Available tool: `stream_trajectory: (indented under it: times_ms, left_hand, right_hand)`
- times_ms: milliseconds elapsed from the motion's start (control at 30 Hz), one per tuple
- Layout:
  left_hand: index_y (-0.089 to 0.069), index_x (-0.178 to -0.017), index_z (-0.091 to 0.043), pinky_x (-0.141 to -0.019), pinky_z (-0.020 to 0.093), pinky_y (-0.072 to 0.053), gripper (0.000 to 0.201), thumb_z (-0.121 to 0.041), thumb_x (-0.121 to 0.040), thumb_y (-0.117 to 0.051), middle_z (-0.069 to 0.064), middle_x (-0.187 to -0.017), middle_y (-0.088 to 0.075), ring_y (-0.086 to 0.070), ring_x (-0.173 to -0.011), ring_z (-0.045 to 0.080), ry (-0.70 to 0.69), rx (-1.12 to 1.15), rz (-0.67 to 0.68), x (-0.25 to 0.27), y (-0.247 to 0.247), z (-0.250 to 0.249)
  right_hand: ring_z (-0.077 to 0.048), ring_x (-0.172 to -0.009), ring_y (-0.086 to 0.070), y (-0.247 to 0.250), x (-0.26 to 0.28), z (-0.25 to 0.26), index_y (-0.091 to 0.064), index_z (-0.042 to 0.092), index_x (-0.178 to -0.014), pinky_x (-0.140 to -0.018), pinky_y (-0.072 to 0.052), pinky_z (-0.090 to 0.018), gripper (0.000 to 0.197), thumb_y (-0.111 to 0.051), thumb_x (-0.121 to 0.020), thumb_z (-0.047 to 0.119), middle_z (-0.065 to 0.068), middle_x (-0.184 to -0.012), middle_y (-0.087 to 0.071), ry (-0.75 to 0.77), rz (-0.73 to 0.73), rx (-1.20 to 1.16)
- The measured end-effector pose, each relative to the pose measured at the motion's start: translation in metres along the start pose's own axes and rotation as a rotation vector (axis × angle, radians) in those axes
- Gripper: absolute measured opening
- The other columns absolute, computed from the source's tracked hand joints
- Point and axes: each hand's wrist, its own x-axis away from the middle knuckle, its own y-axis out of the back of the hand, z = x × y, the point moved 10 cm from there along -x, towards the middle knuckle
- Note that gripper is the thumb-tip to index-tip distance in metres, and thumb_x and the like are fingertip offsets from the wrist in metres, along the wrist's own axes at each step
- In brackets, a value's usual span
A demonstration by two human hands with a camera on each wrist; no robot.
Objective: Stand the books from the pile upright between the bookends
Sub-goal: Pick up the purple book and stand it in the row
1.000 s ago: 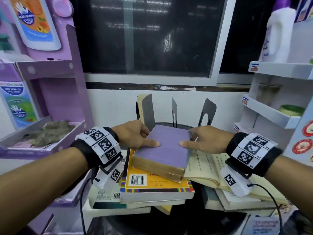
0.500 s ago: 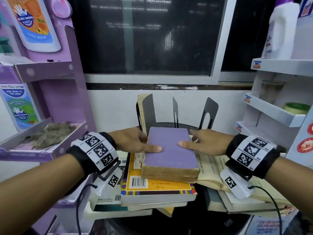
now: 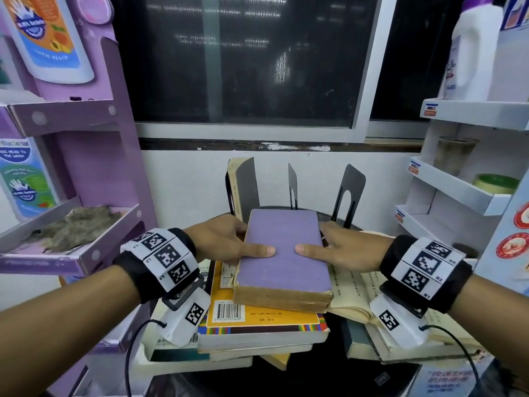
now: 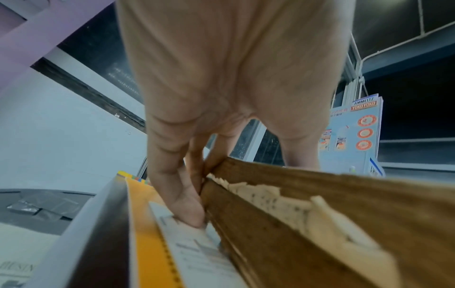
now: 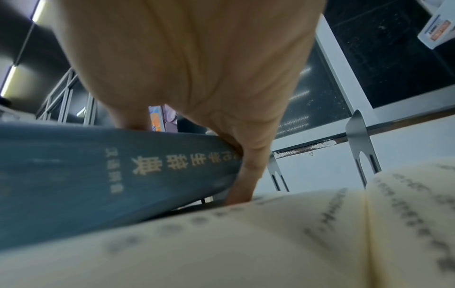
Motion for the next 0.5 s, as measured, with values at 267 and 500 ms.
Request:
stream_trajectory:
  times_ms: [267,500]
  left_hand:
    - [-0.066,-0.125,-0.017,-0.069,0.027,-0.060,0.042,-0.024,-0.085,-0.077,0.000,-0.120,-0.070,-0.074,-0.092,0.014,-0.167,0.277,-0.119,0.019,0.014,-0.013]
    - [-0.042,-0.146,-0.037,-0.085,0.032,-0.059,0.075,-0.030,-0.082,-0.080,-0.017,-0.126,-0.064,-0.067,-0.104,0.010,-0.410,0.062,-0.381,0.034,0.055,-0.048]
  right_hand:
    - [-0.012,-0.128,-0.038,0.021,0.006,0.013,-0.035,0.035,-0.143,-0.111,-0.038,-0.041,0.063,-0.051,-0.090,0.066,0.011,-0.131,-0.047,0.089,-0.214,-0.007]
    - [-0.004,-0.128,-0.029,0.067,0.015,0.046,-0.020,0.033,-0.151,-0.113,-0.036,-0.031,0.075,-0.065,-0.092,0.042,0.005,-0.132,-0.035,0.140,-0.486,-0.010]
